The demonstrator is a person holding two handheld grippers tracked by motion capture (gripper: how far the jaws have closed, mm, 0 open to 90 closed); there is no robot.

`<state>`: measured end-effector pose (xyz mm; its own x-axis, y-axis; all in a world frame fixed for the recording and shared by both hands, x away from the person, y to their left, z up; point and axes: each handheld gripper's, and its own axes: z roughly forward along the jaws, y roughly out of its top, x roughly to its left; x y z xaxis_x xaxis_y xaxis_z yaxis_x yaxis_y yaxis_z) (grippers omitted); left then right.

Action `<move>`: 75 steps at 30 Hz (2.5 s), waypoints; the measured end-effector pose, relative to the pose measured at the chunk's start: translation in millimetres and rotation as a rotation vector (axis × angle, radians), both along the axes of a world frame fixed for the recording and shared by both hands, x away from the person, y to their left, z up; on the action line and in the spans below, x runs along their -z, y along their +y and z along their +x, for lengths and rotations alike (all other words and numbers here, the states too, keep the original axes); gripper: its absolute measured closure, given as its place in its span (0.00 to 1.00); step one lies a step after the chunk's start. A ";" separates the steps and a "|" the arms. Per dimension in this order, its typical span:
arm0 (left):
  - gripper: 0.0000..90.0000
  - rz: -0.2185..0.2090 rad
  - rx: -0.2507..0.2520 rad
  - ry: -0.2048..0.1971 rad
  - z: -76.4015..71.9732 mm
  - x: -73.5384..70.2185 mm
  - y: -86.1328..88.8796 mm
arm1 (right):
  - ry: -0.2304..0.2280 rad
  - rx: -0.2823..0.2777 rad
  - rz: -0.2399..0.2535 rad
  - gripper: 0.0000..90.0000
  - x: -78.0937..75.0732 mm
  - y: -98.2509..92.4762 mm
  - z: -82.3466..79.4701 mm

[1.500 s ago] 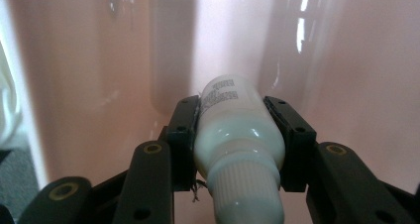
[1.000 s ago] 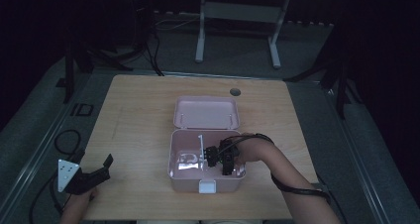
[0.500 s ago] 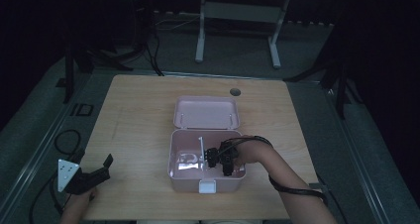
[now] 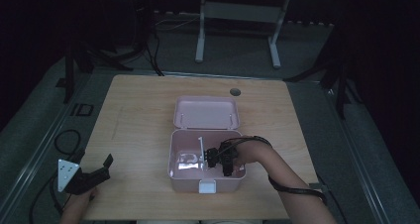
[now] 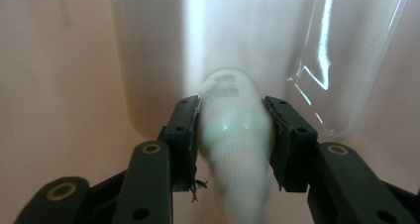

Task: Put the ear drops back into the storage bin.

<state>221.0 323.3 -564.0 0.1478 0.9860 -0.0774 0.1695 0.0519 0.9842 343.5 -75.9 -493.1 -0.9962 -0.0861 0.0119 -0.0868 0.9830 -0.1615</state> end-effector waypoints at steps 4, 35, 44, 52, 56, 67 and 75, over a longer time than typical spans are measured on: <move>0.00 0.000 0.000 0.000 -0.1 0.0 0.0 | 0.008 0.001 0.004 0.64 -1.4 -0.5 -0.4; 0.00 0.005 0.003 0.002 0.1 -0.1 -0.5 | -0.077 0.057 0.325 0.19 -102.0 -32.8 -6.2; 0.00 0.006 0.003 0.001 0.1 -0.1 -0.6 | -0.153 0.111 0.405 0.15 -121.8 -68.8 -0.5; 0.00 0.005 -0.001 0.001 0.2 -0.1 -0.8 | -0.197 0.208 0.427 0.15 -125.7 -110.1 4.0; 0.00 0.007 -0.001 0.004 0.2 -0.2 -0.7 | -0.204 0.249 0.438 0.16 -119.4 -126.5 6.1; 0.00 0.005 0.000 0.006 0.4 -0.2 -0.5 | -0.253 0.349 0.520 0.16 -75.3 -157.0 12.4; 0.00 0.006 -0.002 0.006 0.4 -0.2 -0.6 | -0.263 0.446 0.607 0.16 -36.3 -181.0 11.6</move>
